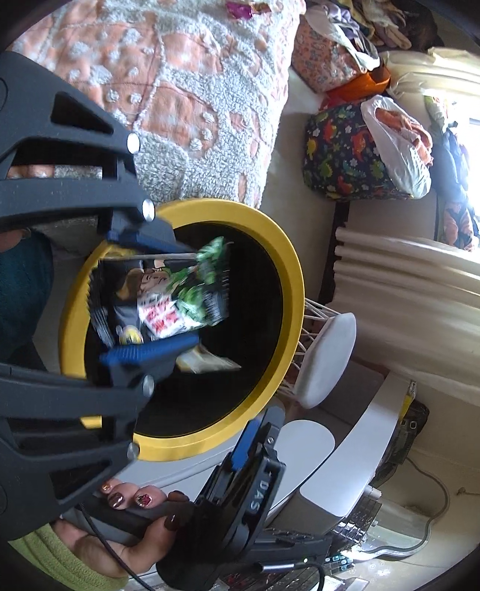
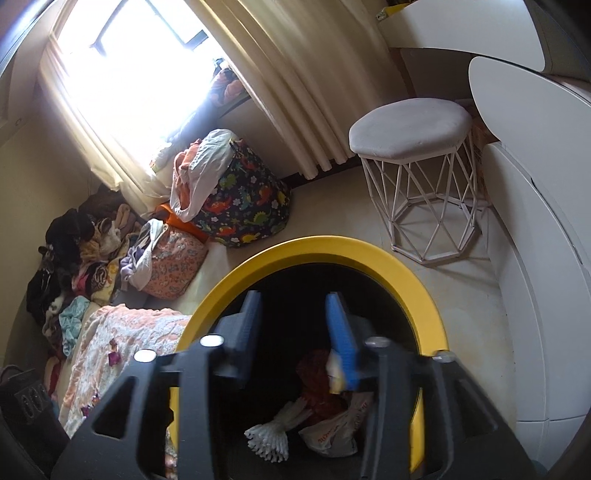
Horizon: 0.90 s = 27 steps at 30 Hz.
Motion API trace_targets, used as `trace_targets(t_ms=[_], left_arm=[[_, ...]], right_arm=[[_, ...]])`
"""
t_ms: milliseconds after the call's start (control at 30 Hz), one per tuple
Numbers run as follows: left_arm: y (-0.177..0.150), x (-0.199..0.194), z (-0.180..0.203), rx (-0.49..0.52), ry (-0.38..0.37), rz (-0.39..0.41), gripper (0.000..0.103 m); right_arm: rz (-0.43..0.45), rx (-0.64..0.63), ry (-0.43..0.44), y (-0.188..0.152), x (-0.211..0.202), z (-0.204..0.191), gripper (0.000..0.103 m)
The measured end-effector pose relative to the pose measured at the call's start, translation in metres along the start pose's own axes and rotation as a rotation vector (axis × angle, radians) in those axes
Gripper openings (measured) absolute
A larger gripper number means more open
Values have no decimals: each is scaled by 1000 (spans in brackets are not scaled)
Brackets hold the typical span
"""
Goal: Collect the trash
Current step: 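Open both grippers to drop the green bag and yellow wrapper into the bin, then move both open grippers back to the purple wrappers on the bed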
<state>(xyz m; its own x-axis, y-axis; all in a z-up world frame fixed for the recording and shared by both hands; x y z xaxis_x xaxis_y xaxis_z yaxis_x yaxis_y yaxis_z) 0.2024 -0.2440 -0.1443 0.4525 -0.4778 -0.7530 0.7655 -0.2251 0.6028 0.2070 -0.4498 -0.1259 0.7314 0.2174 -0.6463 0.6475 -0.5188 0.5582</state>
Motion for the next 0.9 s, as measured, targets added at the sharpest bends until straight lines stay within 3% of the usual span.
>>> trace_targets(t_ms=[33,100,133,567,900], left_arm=[[1,-1,-2,-10,2,9,63],[3,-8,-9,-26,31,43,85],[3,-12,-13,-35,46,57,89],[-1,-81,-93,-157,240,199,92],[-17,-133,-169,-308,361,243,92]], right_arm=[[4,-3,6,1,-1,-1,43],[4,-16,19,1,-1,-9,46],[7,-27,32,0,-1,-14,49],[-22,-260,194,-21,7,-117,64],[-126,-413,277,-54,41,-205,65]])
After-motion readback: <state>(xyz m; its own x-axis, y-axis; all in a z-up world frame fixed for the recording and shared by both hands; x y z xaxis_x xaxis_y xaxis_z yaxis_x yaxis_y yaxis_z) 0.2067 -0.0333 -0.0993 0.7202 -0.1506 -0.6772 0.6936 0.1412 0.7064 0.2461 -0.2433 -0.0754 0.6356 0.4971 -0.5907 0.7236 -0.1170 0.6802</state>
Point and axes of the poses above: each gripper's, at about its wrist camera, not at the fingertips, and x roughly the way its jaws point, z to its right, y to its top, the point moved 7 cm from there along x, roughly the way its jaws point, and after that the axes turned 6 degrees about -z, right-handed, at the moved point
